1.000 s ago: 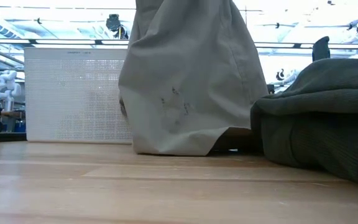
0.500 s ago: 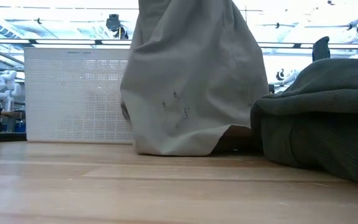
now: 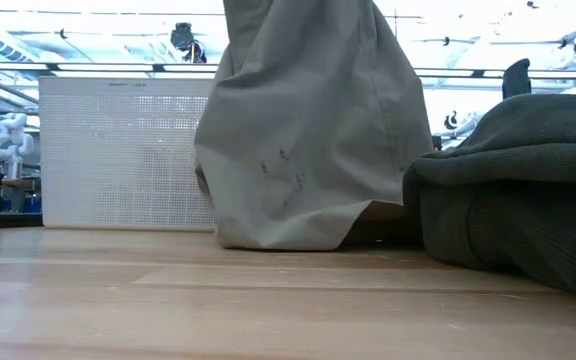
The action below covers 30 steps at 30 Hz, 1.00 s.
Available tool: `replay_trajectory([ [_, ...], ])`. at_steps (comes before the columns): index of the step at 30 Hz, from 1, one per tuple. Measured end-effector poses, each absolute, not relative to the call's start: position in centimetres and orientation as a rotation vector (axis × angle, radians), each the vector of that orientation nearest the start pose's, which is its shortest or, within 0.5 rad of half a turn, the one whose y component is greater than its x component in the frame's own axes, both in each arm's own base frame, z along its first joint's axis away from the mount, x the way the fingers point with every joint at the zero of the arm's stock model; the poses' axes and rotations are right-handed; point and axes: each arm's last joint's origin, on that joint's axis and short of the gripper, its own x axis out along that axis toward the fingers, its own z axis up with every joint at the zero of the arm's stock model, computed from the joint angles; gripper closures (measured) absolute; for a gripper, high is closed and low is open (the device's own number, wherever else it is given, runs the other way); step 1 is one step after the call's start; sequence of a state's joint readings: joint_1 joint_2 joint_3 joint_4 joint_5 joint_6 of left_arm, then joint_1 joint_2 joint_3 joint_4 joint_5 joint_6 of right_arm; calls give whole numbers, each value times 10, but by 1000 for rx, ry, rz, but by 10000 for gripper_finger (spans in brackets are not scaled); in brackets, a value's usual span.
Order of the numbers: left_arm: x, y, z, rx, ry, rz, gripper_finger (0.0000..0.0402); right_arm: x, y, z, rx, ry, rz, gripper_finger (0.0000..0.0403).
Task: Sort clothes
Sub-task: Put the brown shorts into the white laundry bin
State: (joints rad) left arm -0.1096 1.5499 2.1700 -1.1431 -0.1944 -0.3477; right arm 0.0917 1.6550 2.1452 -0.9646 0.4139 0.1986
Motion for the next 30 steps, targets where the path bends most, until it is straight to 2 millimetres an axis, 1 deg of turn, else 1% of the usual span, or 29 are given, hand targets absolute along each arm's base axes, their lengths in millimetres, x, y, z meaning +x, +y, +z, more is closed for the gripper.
replay_trajectory([
  [4, 268, -24, 507, -230, 506, 180, 152, 314, 17, 491, 74, 431, -358, 394],
  [7, 268, -25, 508, -188, 506, 107, 122, 313, 17, 490, 70, 443, -359, 394],
  [9, 265, -26, 513, -166, 473, 89, 111, 313, 17, 490, 70, 446, -359, 394],
  [12, 254, -26, 524, -162, 404, 75, 107, 313, 17, 490, 70, 445, -359, 394],
  [14, 245, -24, 529, -145, 375, 98, 107, 313, 17, 490, 70, 445, -359, 394],
  [17, 238, -21, 532, -126, 368, 165, 107, 313, 17, 490, 70, 445, -360, 394],
  [19, 237, -20, 529, -116, 390, 194, 107, 313, 17, 490, 70, 445, -359, 394],
  [20, 237, -20, 528, -109, 404, 211, 107, 313, 17, 490, 70, 445, -359, 394],
  [24, 248, -20, 516, -83, 478, 251, 107, 313, 17, 490, 70, 445, -359, 394],
  [27, 259, -22, 510, -77, 506, 250, 107, 313, 17, 490, 69, 446, -359, 394],
  [30, 264, -22, 507, -73, 521, 250, 107, 313, 17, 490, 69, 447, -359, 394],
])
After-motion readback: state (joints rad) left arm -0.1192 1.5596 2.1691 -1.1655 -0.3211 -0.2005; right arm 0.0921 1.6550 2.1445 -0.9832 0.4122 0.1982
